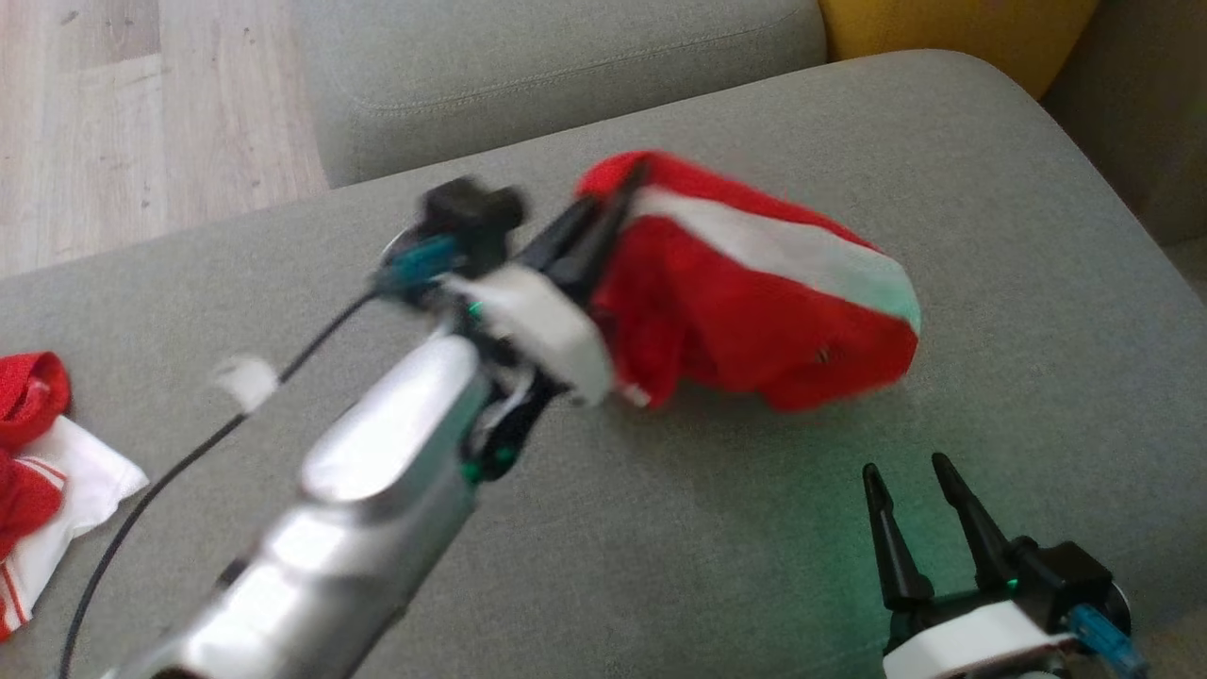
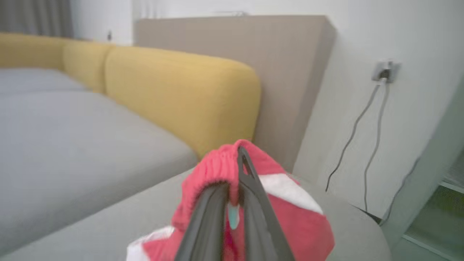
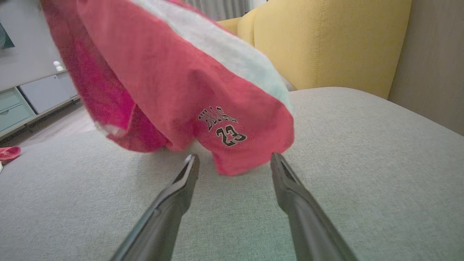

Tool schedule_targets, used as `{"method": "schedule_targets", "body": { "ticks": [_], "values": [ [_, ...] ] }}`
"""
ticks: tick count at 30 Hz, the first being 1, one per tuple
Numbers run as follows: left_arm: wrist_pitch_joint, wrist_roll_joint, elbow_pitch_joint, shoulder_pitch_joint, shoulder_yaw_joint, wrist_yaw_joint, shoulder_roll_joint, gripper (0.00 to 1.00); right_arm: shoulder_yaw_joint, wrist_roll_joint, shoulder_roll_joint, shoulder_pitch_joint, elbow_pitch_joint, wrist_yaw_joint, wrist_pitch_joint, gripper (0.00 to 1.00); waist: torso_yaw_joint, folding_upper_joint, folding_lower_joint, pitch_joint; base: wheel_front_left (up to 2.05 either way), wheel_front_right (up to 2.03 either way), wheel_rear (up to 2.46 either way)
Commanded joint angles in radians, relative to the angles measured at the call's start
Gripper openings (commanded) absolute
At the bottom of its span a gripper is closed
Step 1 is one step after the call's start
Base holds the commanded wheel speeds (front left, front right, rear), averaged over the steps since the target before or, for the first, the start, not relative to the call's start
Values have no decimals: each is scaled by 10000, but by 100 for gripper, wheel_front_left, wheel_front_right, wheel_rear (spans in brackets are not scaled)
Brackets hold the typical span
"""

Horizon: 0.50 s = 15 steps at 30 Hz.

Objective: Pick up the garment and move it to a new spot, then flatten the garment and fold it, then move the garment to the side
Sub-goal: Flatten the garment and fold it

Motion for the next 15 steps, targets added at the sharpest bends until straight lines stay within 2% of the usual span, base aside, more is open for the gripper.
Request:
{"method": "schedule_targets", "body": {
  "ticks": [1, 3, 7, 13, 14, 15],
  "values": [
    [224, -349, -126, 186, 591, 203, 486, 0, 170, -33, 20, -117, -333, 65, -38, 100, -2, 0, 0, 0, 0, 0, 0],
    [626, -977, -87, 916, 849, 331, 725, 0, 111, -30, 70, -81, -365, 65, -38, 100, 53, 0, 0, 42, 0, 0, 0],
    [964, -2022, -182, 2735, 972, 257, 944, 0, 57, -22, 124, -14, -379, 65, -38, 100, 240, 0, 0, 192, 0, 0, 0],
    [64, -2194, -558, 4389, 420, -141, 781, 0, 19, -50, 45, -164, -394, 65, -38, 100, 631, 0, 0, 501, 0, 0, 0],
    [-123, -2156, -610, 4507, 291, -203, 765, 23, 35, -51, 29, -217, -383, 65, -38, 100, 686, 0, 0, 513, 0, 0, 0],
    [-335, -2051, -639, 4573, 156, -244, 769, 39, 51, -49, 16, -263, -380, 65, -38, 100, 749, 0, 0, 524, 0, 0, 0]
  ]
}}
